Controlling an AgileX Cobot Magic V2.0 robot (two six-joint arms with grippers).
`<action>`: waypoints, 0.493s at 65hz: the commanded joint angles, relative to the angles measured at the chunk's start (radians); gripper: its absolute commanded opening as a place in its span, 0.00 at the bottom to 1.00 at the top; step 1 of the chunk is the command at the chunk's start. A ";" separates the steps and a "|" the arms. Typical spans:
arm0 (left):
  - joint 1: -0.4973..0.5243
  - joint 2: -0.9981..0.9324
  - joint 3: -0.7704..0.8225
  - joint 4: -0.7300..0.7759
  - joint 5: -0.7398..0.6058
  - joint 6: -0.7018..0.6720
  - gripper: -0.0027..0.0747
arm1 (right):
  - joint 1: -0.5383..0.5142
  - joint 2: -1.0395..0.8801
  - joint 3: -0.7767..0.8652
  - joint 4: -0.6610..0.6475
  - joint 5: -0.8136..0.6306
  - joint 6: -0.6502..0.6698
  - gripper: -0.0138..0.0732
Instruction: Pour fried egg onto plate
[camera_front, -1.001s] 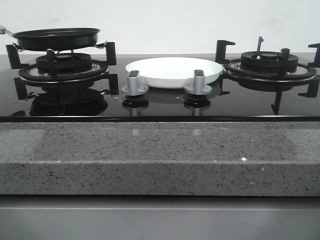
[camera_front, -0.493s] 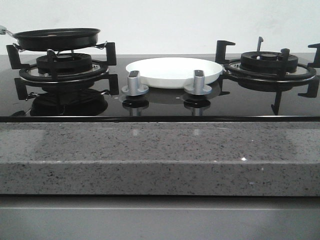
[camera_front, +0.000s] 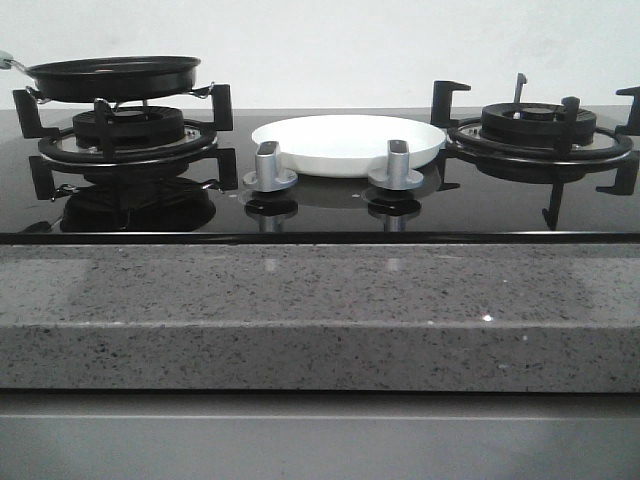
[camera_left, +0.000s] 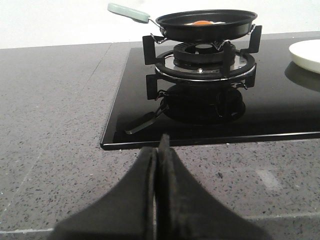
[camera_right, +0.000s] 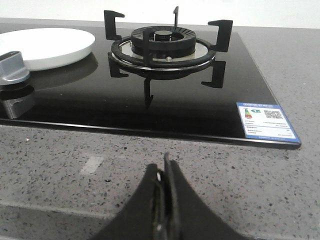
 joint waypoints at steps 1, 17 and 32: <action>0.002 -0.016 0.006 -0.010 -0.087 -0.010 0.01 | -0.005 -0.020 -0.003 -0.017 -0.078 -0.003 0.08; 0.002 -0.016 0.006 -0.010 -0.087 -0.010 0.01 | -0.005 -0.020 -0.003 -0.017 -0.077 -0.003 0.08; 0.002 -0.016 0.006 -0.008 -0.089 -0.010 0.01 | -0.005 -0.020 -0.004 -0.022 -0.077 -0.003 0.08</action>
